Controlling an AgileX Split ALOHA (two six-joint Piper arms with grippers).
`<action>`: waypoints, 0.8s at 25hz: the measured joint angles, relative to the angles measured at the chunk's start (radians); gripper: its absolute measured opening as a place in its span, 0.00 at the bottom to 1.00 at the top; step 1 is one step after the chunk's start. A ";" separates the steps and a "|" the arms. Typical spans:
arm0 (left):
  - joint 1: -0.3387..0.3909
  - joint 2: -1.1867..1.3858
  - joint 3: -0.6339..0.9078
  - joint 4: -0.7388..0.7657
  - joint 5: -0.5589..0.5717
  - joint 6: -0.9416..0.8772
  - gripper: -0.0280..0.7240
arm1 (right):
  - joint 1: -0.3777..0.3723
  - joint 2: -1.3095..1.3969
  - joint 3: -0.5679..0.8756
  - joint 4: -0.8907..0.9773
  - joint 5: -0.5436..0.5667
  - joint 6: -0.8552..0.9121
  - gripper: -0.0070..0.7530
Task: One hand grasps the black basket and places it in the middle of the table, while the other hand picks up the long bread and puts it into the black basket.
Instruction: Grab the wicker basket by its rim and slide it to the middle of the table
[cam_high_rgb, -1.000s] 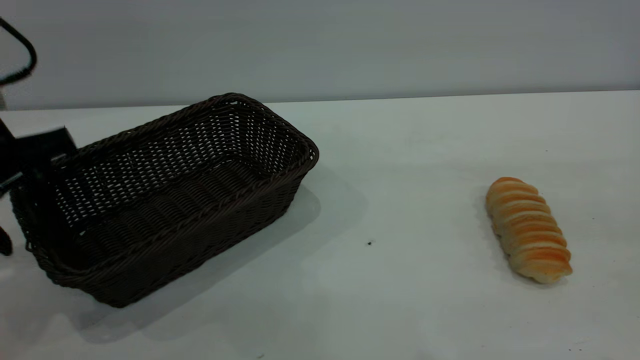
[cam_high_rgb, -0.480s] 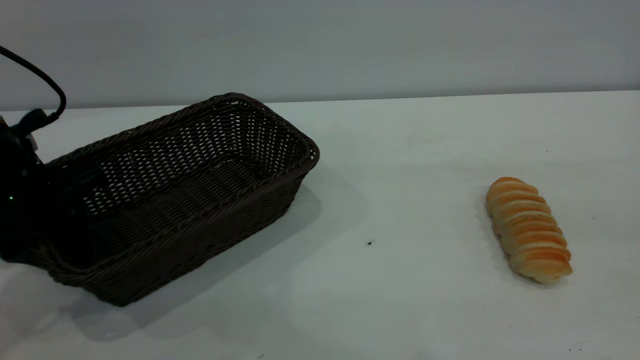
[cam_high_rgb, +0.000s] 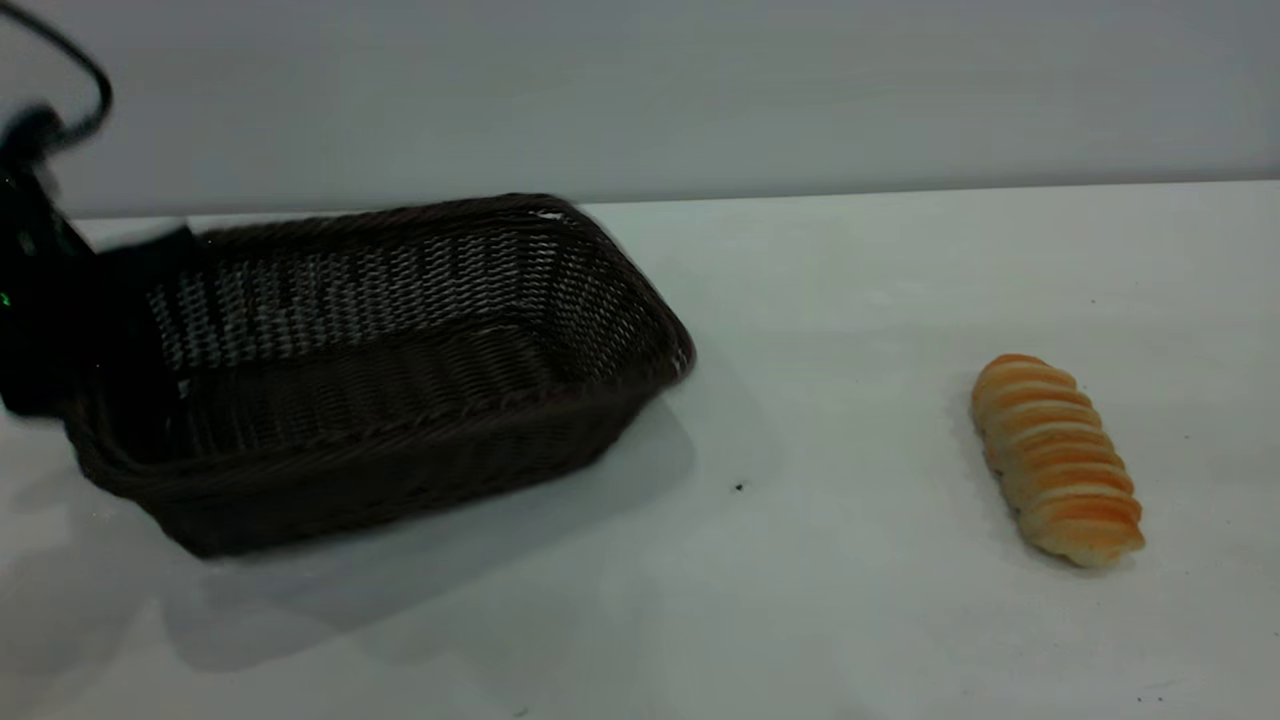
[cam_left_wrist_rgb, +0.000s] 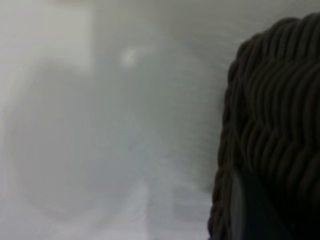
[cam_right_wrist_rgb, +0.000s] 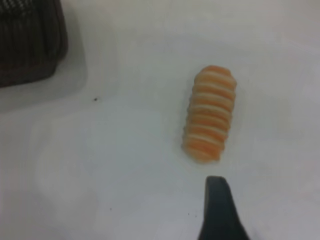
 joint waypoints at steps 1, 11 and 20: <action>-0.001 -0.024 -0.011 0.006 0.018 0.051 0.41 | 0.000 0.000 0.008 0.000 -0.002 0.000 0.64; -0.058 0.059 -0.143 -0.075 0.131 0.419 0.41 | 0.000 0.000 0.021 0.003 -0.001 -0.001 0.64; -0.113 0.206 -0.163 -0.093 0.048 0.425 0.40 | 0.000 0.000 0.021 0.003 -0.003 -0.001 0.64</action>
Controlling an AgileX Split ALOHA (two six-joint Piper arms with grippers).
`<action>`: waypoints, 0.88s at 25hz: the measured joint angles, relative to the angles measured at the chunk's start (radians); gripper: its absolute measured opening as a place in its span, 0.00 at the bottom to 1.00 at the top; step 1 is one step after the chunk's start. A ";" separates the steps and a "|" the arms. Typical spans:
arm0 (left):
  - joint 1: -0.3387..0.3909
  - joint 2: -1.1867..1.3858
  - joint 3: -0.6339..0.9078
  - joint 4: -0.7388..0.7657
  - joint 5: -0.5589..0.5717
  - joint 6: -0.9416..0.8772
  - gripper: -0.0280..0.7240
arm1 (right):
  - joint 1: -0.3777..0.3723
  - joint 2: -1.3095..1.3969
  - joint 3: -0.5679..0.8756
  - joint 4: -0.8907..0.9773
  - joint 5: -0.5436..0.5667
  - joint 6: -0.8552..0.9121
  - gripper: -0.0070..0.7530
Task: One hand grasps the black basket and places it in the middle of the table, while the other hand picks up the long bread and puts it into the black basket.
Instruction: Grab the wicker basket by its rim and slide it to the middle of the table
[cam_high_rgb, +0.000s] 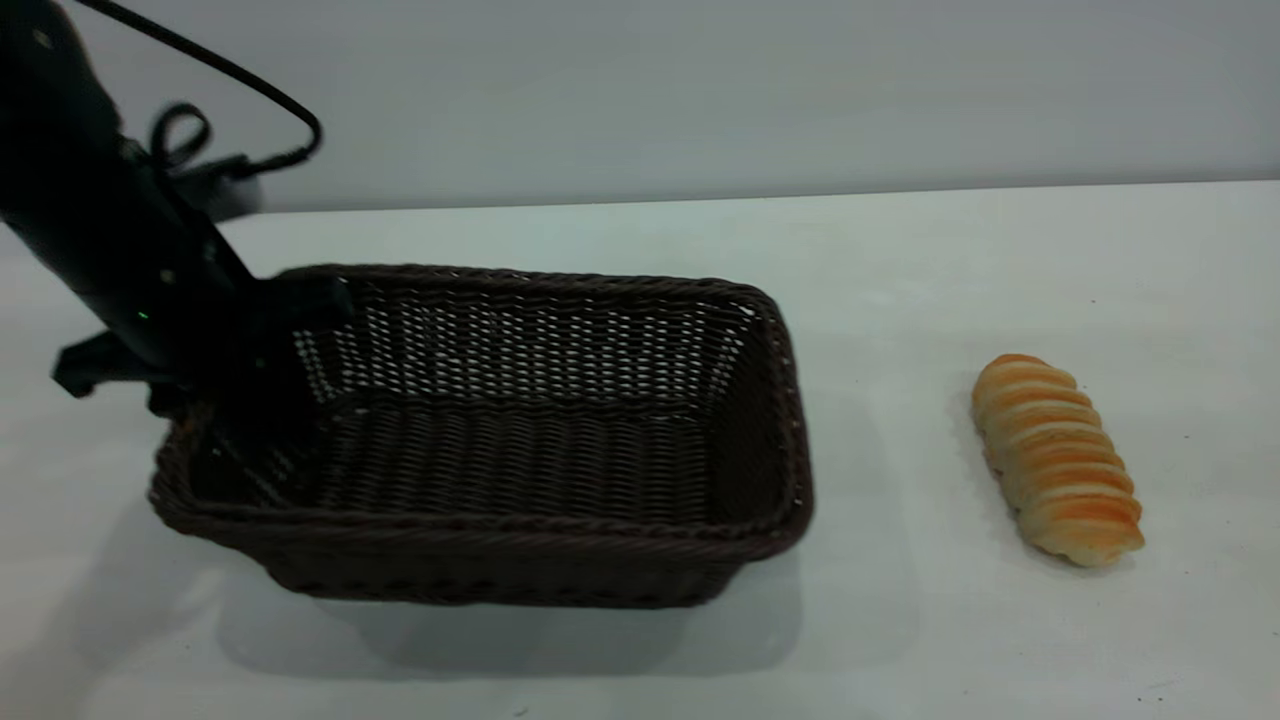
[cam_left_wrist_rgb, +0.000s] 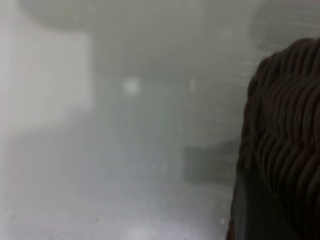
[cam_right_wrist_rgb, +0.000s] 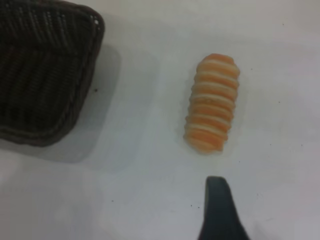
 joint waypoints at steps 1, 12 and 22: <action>-0.009 0.006 0.000 -0.001 -0.005 0.000 0.40 | 0.000 0.000 0.000 0.000 0.000 0.000 0.64; -0.019 0.015 -0.001 -0.006 -0.011 0.011 0.43 | 0.000 0.000 0.001 0.000 -0.001 0.000 0.64; -0.019 -0.108 -0.001 0.050 0.051 0.044 0.81 | 0.000 0.001 0.001 -0.003 0.000 0.000 0.64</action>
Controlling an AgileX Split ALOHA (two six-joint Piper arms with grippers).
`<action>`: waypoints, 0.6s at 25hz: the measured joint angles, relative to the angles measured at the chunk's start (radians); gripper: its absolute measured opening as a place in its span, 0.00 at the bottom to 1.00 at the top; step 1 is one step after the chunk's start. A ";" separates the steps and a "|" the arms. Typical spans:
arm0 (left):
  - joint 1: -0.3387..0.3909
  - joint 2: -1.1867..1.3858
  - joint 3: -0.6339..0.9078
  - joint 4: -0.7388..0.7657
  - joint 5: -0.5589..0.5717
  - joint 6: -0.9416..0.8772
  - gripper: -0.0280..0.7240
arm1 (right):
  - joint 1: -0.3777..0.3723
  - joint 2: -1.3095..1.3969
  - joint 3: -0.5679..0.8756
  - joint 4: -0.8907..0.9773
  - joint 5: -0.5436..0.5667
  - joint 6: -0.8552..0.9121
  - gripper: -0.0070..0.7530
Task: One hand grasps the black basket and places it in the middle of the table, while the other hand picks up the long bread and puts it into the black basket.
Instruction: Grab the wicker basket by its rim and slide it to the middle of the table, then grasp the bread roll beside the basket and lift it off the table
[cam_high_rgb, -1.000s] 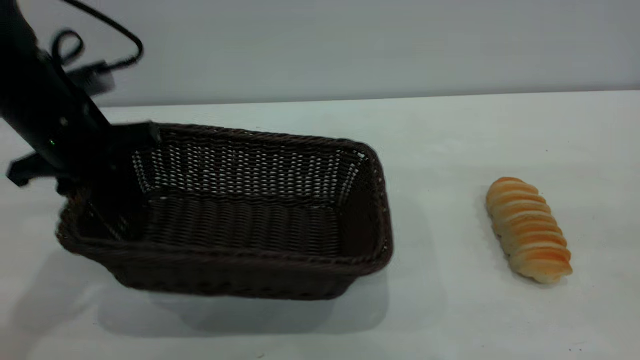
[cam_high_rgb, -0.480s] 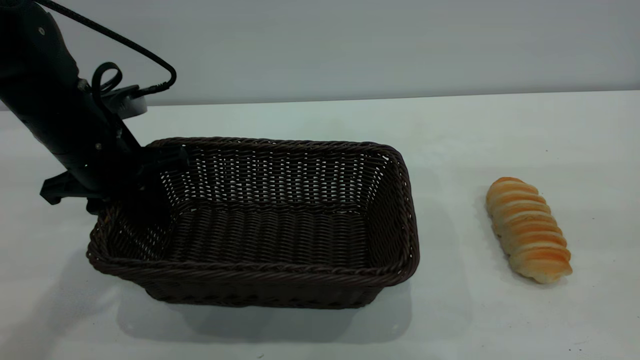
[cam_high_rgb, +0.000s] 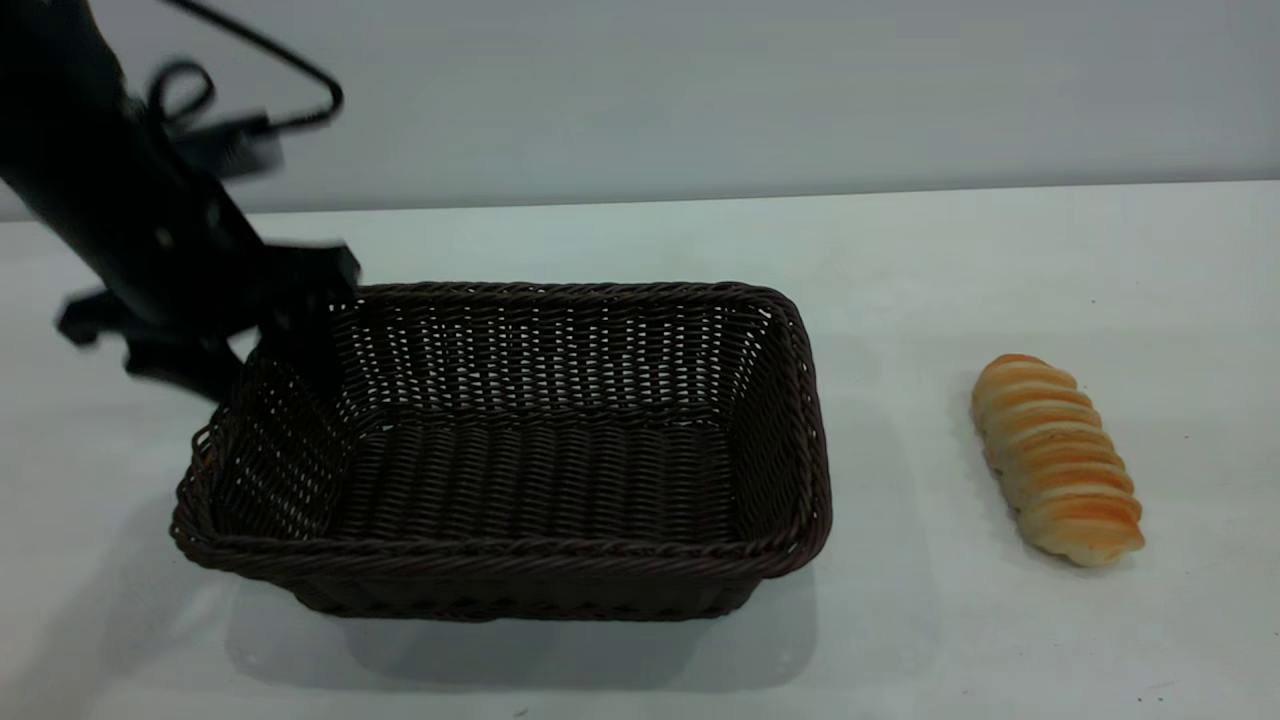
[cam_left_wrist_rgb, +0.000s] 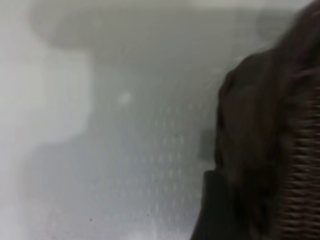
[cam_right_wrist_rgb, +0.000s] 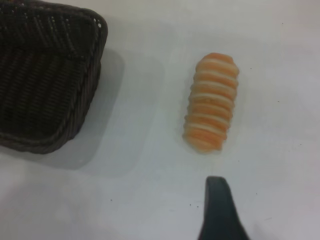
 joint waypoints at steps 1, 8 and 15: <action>0.000 -0.034 0.000 0.018 0.012 -0.006 0.81 | 0.000 0.001 0.000 0.001 0.002 0.000 0.64; 0.000 -0.314 0.000 0.086 0.111 -0.026 0.81 | 0.000 0.154 -0.050 0.074 0.029 -0.062 0.64; 0.000 -0.547 0.000 0.090 0.141 -0.026 0.81 | 0.000 0.550 -0.206 0.175 -0.039 -0.162 0.63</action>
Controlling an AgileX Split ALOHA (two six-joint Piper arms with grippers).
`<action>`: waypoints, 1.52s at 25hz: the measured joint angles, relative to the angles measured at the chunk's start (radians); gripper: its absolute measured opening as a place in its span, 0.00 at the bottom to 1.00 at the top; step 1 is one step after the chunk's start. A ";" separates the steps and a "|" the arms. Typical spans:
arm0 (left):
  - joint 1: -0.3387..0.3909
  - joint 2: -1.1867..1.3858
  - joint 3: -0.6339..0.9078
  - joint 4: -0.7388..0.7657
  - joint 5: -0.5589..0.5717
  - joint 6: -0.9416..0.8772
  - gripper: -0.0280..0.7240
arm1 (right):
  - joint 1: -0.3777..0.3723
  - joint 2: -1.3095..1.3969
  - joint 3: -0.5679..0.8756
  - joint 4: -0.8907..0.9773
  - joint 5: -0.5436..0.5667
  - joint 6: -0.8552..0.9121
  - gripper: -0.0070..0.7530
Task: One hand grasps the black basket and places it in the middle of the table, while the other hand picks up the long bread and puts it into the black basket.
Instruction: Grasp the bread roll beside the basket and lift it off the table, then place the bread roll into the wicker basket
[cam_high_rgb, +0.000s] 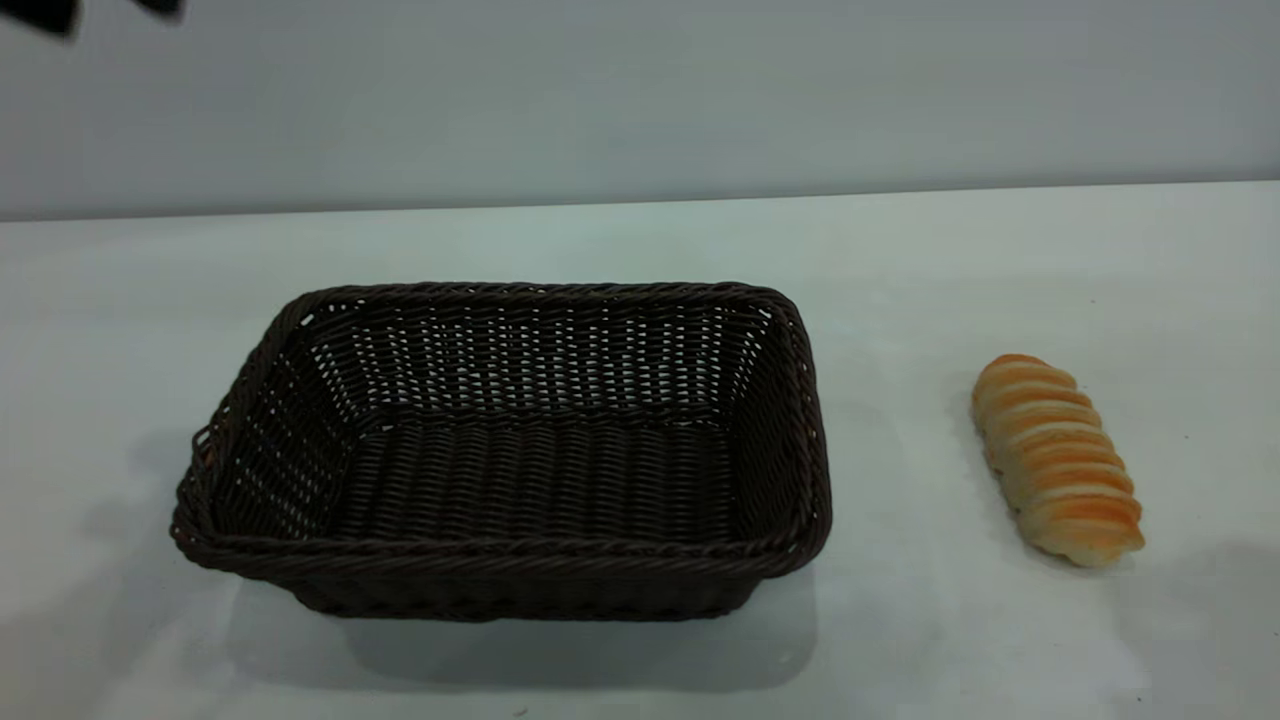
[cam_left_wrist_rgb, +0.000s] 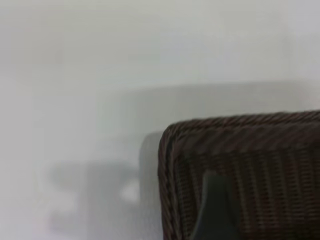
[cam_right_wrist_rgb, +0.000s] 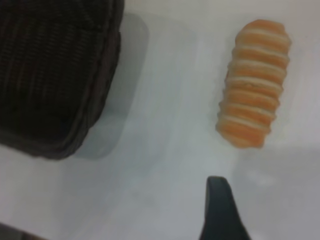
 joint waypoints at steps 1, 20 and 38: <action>0.000 -0.021 0.000 0.001 0.005 0.000 0.81 | 0.001 0.070 -0.018 0.019 -0.026 -0.015 0.63; 0.000 -0.067 0.003 0.014 0.109 0.000 0.81 | 0.127 0.851 -0.173 0.118 -0.526 -0.152 0.51; 0.000 -0.067 0.003 0.014 0.115 0.000 0.81 | 0.433 0.551 -0.395 0.220 -0.209 -0.152 0.10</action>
